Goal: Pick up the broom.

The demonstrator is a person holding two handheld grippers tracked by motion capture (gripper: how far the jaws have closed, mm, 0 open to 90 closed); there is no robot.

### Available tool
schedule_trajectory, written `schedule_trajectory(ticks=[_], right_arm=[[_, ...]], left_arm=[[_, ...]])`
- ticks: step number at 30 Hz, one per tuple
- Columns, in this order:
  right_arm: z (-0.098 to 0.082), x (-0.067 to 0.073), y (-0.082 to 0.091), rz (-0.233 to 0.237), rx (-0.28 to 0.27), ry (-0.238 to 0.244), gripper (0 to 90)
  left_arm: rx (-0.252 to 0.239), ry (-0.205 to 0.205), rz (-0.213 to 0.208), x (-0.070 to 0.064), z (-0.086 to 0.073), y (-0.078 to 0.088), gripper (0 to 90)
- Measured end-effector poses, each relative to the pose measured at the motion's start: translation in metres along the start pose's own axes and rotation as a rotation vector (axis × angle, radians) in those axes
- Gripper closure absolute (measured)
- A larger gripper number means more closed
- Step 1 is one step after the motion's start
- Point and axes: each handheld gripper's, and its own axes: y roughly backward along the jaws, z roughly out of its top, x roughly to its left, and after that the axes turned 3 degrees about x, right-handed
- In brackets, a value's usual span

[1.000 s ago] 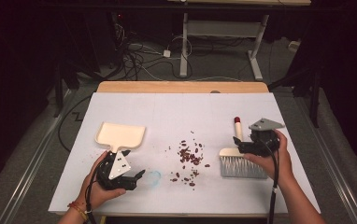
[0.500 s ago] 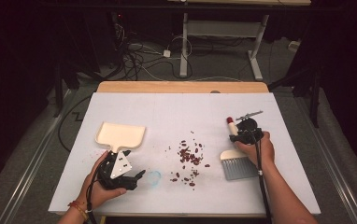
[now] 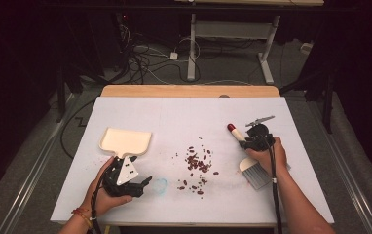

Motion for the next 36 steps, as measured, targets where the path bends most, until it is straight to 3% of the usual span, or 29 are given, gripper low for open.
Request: schedule_trajectory(ticks=[4, 15, 19, 25, 29, 33, 36], right_arm=[[-0.003, 0.002, 0.014, -0.009, -0.057, 0.013, 70.5], [-0.025, -0.002, 0.069, 0.039, -0.347, 0.017, 70.6], [-0.032, -0.002, 0.083, 0.043, -0.419, 0.017, 70.7], [-0.038, 0.008, 0.105, 0.054, -0.493, 0.058, 70.8], [-0.037, 0.013, 0.112, 0.047, -0.502, 0.117, 70.8], [-0.036, 0.016, 0.116, 0.065, -0.508, 0.106, 70.8], [-0.036, 0.020, 0.125, 0.072, -0.542, 0.108, 70.7]], left_arm=[[0.004, -0.013, -0.002, -0.003, 0.002, -0.003, 18.0], [-0.008, 0.040, 0.012, 0.004, -0.002, 0.004, 18.7], [-0.005, 0.040, 0.011, 0.003, -0.002, 0.002, 18.7], [-0.025, 0.059, -0.003, 0.002, 0.002, 0.004, 18.7], [-0.038, 0.071, -0.013, 0.000, 0.004, 0.006, 20.1], [-0.061, 0.088, -0.016, -0.002, 0.009, 0.011, 20.2], [-0.094, 0.105, -0.031, -0.003, 0.017, 0.017, 20.2]])
